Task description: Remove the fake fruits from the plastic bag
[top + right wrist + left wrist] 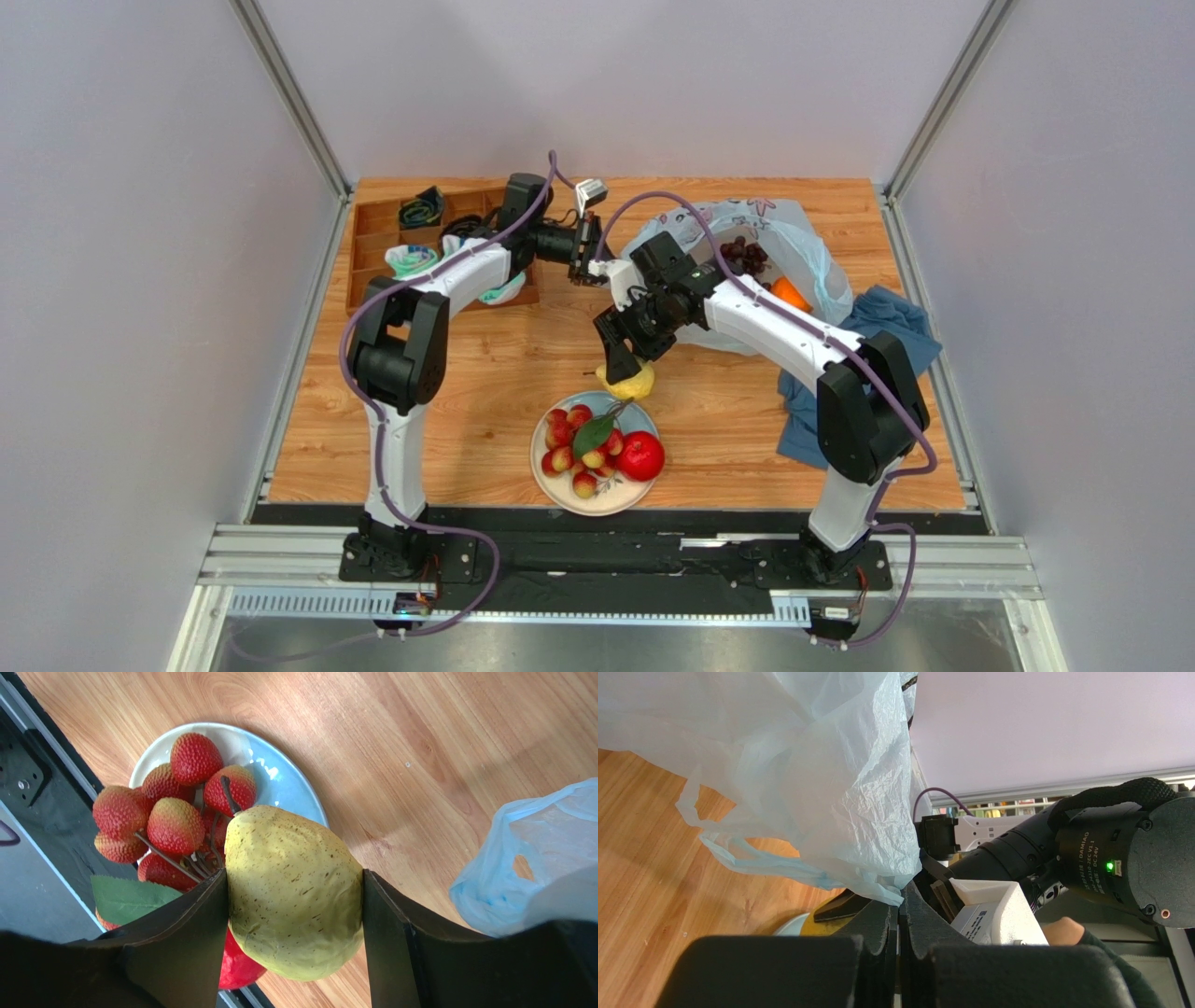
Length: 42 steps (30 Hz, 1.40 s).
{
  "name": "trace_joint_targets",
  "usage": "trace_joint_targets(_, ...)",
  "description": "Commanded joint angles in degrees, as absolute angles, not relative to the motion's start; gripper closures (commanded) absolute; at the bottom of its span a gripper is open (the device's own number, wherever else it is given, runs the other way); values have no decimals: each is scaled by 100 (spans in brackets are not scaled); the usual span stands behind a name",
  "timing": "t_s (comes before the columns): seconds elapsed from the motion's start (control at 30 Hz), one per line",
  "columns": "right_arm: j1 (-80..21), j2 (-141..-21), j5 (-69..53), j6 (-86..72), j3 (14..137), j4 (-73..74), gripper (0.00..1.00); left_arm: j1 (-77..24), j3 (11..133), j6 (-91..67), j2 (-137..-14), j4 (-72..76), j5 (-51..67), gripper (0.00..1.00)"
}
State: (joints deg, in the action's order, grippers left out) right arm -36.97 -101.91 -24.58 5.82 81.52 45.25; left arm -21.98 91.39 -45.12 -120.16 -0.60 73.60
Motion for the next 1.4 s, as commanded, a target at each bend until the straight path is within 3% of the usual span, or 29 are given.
trace_joint_targets(0.0, -4096, -10459, -2655, 457, 7876, 4500, 70, -2400, 9343, -4816, -11513, 325, 7585, 100)
trace_joint_targets(0.13, -4122, -10196, -2049, 264, 7805, 4473, 73, -2277, 9326, -5605, -11663, 1034, 7663, 100)
trace_joint_targets(0.27, -3877, -9695, -1951, 237, 7787, 4491, 74, -1899, 8790, -7608, -11759, 4332, 8023, 100)
trace_joint_targets(0.47, -3832, -9308, -1987, 396, 7278, 3974, 73, -1916, 9132, -9165, -12172, 6300, 8544, 100)
trace_joint_targets(1.13, -4210, -10274, -2364, 184, 7339, 3673, 71, -1811, 9368, -6979, -12006, 2832, 7945, 100)
trace_joint_targets(1.23, -4210, -10318, -2408, 298, 7347, 3753, 49, -1767, 9553, -6672, -12041, 2298, 7875, 100)
trace_joint_targets(1.27, -4210, -10310, -2391, 308, 7382, 3796, 34, -1758, 9597, -6384, -12050, 2085, 7858, 100)
trace_joint_targets(1.37, -4140, -10213, -2197, 421, 7672, 3875, 26, -1740, 9817, -5585, -12032, 1049, 7770, 100)
